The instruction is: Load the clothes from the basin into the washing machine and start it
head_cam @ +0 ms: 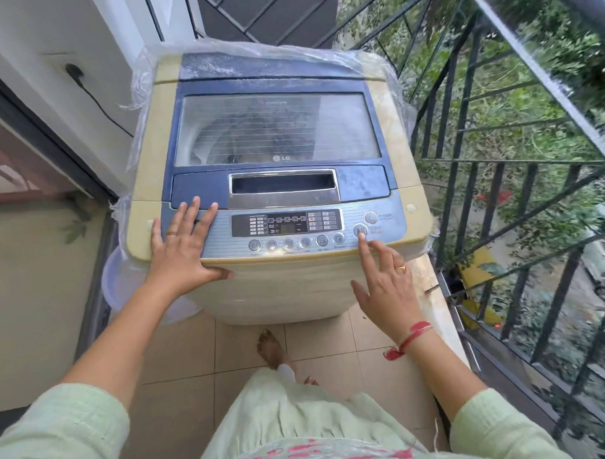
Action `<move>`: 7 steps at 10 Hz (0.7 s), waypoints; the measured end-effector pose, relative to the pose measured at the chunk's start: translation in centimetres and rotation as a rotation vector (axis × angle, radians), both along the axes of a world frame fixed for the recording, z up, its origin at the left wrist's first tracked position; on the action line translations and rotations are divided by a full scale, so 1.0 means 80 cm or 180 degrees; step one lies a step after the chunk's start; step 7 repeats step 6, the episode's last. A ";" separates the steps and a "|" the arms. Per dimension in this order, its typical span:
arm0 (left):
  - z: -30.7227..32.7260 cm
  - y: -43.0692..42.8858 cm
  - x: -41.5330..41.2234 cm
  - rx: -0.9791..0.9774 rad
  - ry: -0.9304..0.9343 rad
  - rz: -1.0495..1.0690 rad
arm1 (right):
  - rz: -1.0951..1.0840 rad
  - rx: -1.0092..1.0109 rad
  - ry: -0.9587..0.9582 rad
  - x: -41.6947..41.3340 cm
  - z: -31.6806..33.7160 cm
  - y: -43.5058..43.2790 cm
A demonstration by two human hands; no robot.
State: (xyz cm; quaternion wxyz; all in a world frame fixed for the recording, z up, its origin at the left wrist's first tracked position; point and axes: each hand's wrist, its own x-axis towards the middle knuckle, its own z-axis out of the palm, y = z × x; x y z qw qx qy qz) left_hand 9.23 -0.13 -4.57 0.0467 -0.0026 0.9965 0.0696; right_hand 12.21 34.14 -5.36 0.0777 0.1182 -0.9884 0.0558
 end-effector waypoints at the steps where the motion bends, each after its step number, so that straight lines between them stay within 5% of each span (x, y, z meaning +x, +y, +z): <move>1: 0.001 0.001 0.002 -0.0018 -0.0044 -0.0014 | 0.0062 -0.0331 -0.0049 0.006 0.002 -0.003; 4: 0.027 0.004 -0.004 0.0183 -0.0624 -0.0023 | 0.0074 -0.1585 0.0247 -0.036 0.058 0.004; 7: 0.067 -0.001 -0.030 0.0375 -0.0418 -0.0085 | 0.0339 -0.1494 0.0420 -0.087 0.106 -0.009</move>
